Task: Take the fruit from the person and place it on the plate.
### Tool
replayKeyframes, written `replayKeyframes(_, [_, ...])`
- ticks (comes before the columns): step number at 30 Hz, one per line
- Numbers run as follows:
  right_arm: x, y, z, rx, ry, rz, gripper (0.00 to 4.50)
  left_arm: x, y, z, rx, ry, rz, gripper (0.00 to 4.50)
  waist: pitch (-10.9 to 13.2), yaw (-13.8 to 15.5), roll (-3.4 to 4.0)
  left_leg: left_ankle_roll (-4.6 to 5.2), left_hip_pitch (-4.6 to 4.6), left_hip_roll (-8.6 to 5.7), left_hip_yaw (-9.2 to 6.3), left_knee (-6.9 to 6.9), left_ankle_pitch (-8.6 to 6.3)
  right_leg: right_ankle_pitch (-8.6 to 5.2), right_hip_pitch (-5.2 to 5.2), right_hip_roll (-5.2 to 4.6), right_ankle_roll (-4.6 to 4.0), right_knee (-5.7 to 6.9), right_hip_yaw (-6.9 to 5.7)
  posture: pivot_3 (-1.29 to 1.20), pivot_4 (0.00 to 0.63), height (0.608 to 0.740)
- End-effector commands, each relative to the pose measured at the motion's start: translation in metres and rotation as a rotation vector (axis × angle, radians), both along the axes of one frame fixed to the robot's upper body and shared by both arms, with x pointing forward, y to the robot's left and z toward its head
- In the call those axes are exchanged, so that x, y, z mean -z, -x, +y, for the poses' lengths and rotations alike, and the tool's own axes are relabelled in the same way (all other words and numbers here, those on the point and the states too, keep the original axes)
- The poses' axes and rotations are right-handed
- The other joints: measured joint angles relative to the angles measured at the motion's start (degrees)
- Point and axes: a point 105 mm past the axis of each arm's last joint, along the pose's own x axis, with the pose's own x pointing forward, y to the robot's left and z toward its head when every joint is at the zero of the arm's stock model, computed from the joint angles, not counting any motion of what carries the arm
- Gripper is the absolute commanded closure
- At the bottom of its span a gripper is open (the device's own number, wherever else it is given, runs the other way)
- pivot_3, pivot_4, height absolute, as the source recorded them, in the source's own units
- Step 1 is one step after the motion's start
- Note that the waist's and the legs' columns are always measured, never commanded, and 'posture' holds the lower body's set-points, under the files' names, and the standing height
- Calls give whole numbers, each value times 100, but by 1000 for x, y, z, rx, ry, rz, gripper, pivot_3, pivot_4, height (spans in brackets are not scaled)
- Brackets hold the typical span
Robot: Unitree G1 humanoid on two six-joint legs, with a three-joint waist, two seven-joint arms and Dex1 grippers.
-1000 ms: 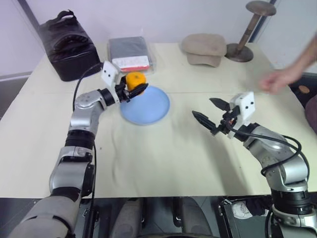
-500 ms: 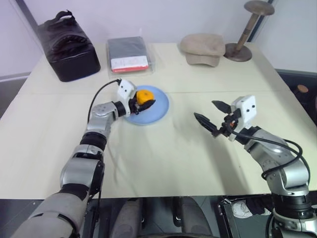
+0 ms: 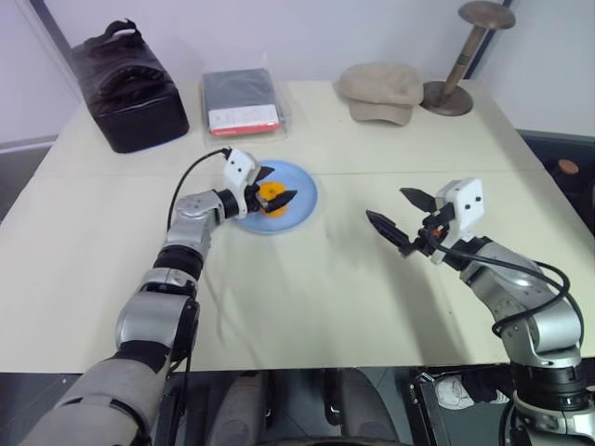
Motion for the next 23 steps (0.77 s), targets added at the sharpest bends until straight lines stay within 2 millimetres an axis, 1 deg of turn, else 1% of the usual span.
replayKeyframes(1, [-17,0,-2,2,4,-69,0,-51,-8,20,-67,95,-143,41,0,-7,0,0,0,0,0,0,0,0,0,0,0,0,0,0,150,740])
replayKeyframes(3, [-18,-1,-4,6,8,-72,0,-73,-10,40,-120,133,-191,41,1,-15,-1,0,0,2,0,0,0,0,-1,1,0,1,0,0,150,740])
replayKeyframes(5, [-19,-3,-7,10,12,-73,0,-89,-5,57,-150,154,-230,41,1,-26,-1,0,0,3,-1,1,0,0,-1,2,0,1,0,0,150,740])
replayKeyframes(7, [-19,-6,-8,13,13,-73,0,-99,3,74,-165,163,-249,41,1,-29,-1,0,0,4,-1,0,0,0,-1,1,0,1,0,0,150,740])
replayKeyframes(9, [-18,-9,-10,14,12,-73,0,-102,14,85,-177,151,-250,41,0,-29,1,0,1,2,0,0,0,0,0,-2,0,2,1,0,150,740])
replayKeyframes(12, [-18,-14,-12,18,11,-74,0,-93,33,100,-202,103,-218,41,-2,-36,3,1,4,1,0,0,-1,0,3,-6,0,2,3,0,150,740])
replayKeyframes(15, [-17,-19,-13,16,10,-76,0,-79,56,113,-228,98,-154,41,-1,-38,3,1,3,2,-2,1,-1,0,2,-8,0,3,3,0,150,740])
replayKeyframes(19, [-16,-25,-12,11,10,-76,0,-61,85,136,-308,69,-85,41,-1,-40,3,0,2,4,-4,0,-2,0,1,-18,-2,1,4,0,150,740])
replayKeyframes(21, [-16,-29,-13,21,7,-82,0,-56,97,148,-365,69,-62,41,-1,-42,4,-1,3,4,-4,-1,-2,-1,1,-21,-3,1,4,0,150,740])
replayKeyframes(23, [-16,-32,-15,26,7,-85,0,-52,105,157,-407,61,-49,41,-1,-40,4,-1,3,5,-5,-1,-2,-7,1,-22,-14,0,4,0,150,740])
